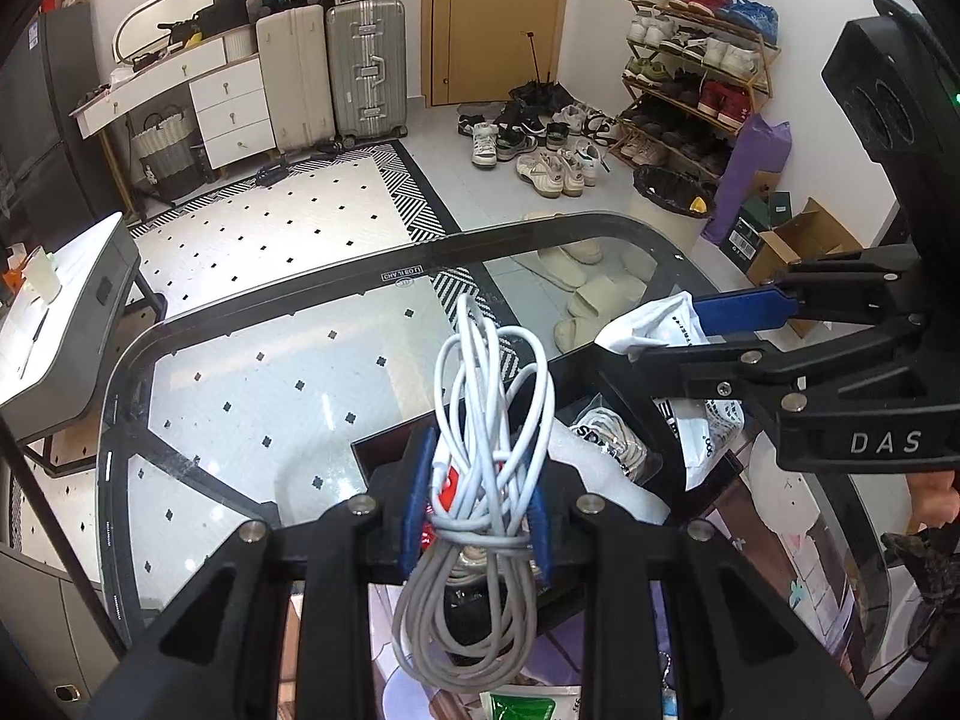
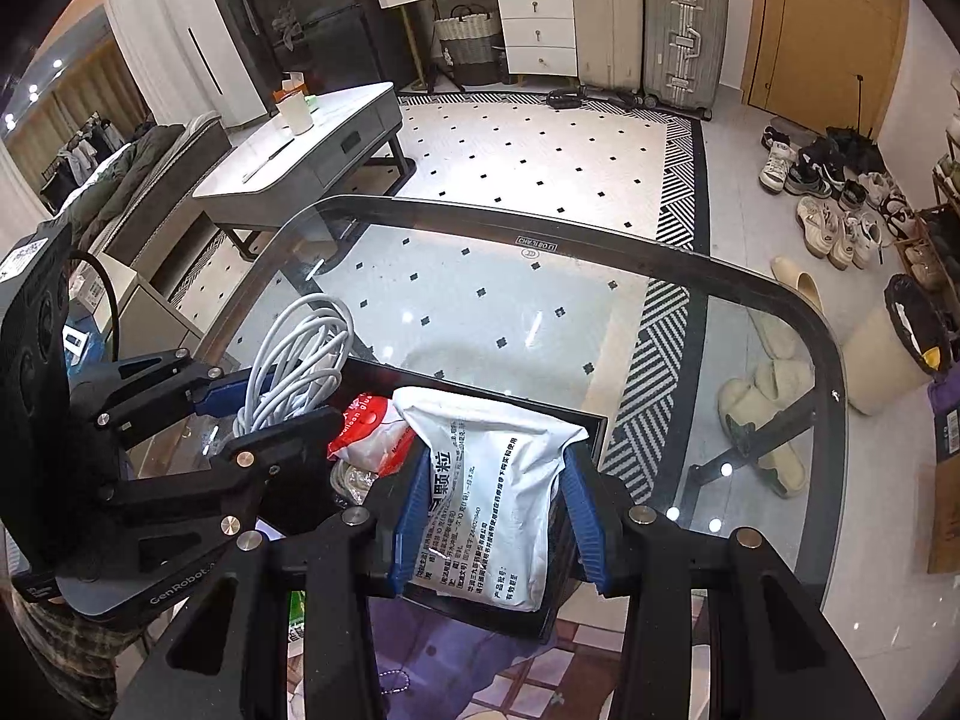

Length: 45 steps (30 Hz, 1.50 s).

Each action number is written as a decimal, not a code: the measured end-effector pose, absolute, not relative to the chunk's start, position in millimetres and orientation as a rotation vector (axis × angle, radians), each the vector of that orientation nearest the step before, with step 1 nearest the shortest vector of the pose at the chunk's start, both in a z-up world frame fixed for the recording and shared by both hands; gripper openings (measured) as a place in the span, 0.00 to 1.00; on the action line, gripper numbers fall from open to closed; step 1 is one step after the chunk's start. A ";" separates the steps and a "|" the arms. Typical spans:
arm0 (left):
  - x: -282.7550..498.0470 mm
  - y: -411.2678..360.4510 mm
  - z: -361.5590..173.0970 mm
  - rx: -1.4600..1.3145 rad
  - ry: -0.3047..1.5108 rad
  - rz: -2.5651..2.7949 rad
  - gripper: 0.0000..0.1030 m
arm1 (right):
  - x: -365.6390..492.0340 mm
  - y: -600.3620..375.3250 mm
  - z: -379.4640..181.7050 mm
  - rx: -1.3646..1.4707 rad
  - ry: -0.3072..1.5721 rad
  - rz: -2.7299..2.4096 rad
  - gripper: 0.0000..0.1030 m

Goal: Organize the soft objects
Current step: 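Lower the cable and sachet into the black box and open both tools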

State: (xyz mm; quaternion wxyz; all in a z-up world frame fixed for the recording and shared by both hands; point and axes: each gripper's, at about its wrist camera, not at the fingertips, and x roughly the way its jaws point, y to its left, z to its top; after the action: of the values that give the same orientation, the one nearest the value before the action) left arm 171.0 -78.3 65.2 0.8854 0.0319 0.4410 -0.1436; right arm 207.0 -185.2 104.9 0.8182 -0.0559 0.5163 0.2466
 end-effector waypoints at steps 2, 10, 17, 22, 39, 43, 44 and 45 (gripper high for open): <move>175.2 -78.5 62.3 0.062 0.923 -0.299 0.25 | 210.5 -183.4 101.0 -0.117 1.106 0.527 0.41; 188.1 -81.9 52.4 0.054 0.944 -0.309 0.25 | 223.2 -179.7 86.8 -0.120 1.136 0.531 0.41; 190.9 -88.7 44.9 0.066 0.963 -0.322 0.25 | 230.6 -175.8 72.3 -0.128 1.165 0.534 0.41; 192.8 -94.3 37.6 0.076 0.980 -0.328 0.25 | 231.7 -172.2 62.1 -0.134 1.181 0.535 0.41; 193.0 -99.0 18.2 0.071 1.044 -0.325 0.26 | 237.6 -171.0 45.6 -0.136 1.212 0.543 0.41; 191.1 -102.4 19.9 0.101 1.046 -0.318 0.26 | 236.2 -170.3 45.6 -0.139 1.214 0.550 0.44; 190.3 -101.7 20.6 0.104 1.044 -0.315 0.28 | 235.8 -170.7 45.4 -0.134 1.214 0.551 0.45; 190.0 -101.2 21.1 0.105 1.044 -0.311 0.30 | 235.1 -171.0 45.5 -0.127 1.213 0.552 0.48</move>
State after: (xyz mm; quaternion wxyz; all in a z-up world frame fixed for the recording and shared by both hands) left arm 190.0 -101.2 21.1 0.8539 0.0500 0.4965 -0.1477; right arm 235.1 -171.0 45.5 0.7842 -0.0589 0.5623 0.2556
